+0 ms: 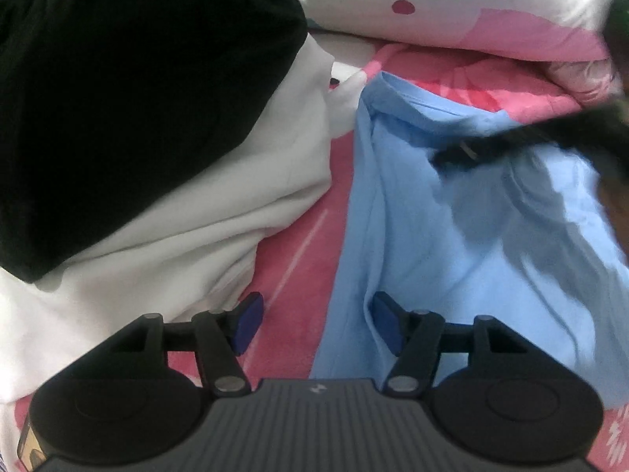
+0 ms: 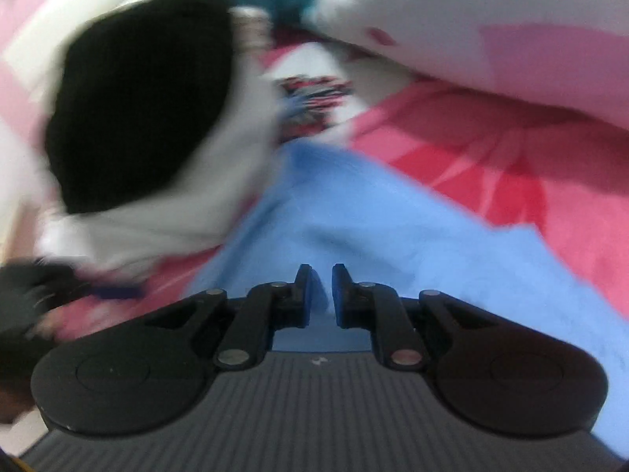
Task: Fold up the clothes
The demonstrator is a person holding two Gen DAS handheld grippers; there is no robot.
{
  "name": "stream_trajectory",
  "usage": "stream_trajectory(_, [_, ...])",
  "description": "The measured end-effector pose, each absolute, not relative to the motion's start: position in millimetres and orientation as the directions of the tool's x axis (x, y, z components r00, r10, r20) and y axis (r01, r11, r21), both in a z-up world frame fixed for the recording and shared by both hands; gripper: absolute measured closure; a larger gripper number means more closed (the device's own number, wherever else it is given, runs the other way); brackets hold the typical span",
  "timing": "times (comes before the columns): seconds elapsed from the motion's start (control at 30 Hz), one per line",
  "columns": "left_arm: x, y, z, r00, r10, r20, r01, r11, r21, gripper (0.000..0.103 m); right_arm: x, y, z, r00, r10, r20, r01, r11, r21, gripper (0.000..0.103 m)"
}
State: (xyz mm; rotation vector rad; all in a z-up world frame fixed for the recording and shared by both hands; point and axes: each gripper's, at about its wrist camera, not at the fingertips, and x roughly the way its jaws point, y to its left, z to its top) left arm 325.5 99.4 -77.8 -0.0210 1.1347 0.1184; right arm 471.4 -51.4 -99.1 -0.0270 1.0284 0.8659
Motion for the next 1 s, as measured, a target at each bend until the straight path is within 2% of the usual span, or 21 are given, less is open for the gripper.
stream_trajectory(0.13, [326,97,-76,0.415,0.098,-0.904,-0.095,0.993,0.064,0.039,521,-59,-94,0.436,0.636,-0.636,-0.421,0.769,0.48,0.092])
stream_trajectory(0.23, [327,97,-74,0.412,0.102,-0.905,-0.103,0.993,0.065,0.039,513,-86,-76,0.483,0.656,-0.581,-0.36,0.753,0.551,0.092])
stream_trajectory(0.43, [328,102,-74,0.4,0.106,-0.91,-0.124,0.99,0.061,0.035,425,-130,-59,0.362,0.609,-0.706,-0.423,0.782,0.457,0.091])
stream_trajectory(0.57, [330,101,-77,0.39,0.111,-0.914,-0.12,0.99,0.069,0.034,429,-155,-92,0.377,0.47,-0.798,-0.324,0.874,0.362,0.093])
stream_trajectory(0.67, [329,99,-77,0.385,0.118,-0.915,-0.112,0.99,0.08,0.034,466,-175,-99,0.508,0.403,-0.762,-0.226,0.915,0.333,0.097])
stream_trajectory(0.73, [330,98,-76,0.382,0.122,-0.916,-0.107,0.99,0.087,0.034,487,-187,-91,0.607,0.311,-0.731,-0.154,0.949,0.275,0.092])
stream_trajectory(0.8, [332,98,-76,0.378,0.122,-0.918,-0.11,0.99,0.087,0.034,490,-209,-75,0.64,0.298,-0.708,-0.116,0.949,0.294,0.092])
stream_trajectory(0.9, [331,99,-76,0.373,0.12,-0.92,-0.122,0.989,0.08,0.033,453,-243,-55,0.596,0.348,-0.724,-0.132,0.932,0.338,0.092])
stream_trajectory(1.0, [331,98,-75,0.372,0.121,-0.92,-0.119,0.99,0.082,0.032,414,-275,-52,0.522,0.339,-0.782,-0.154,0.94,0.305,0.092])
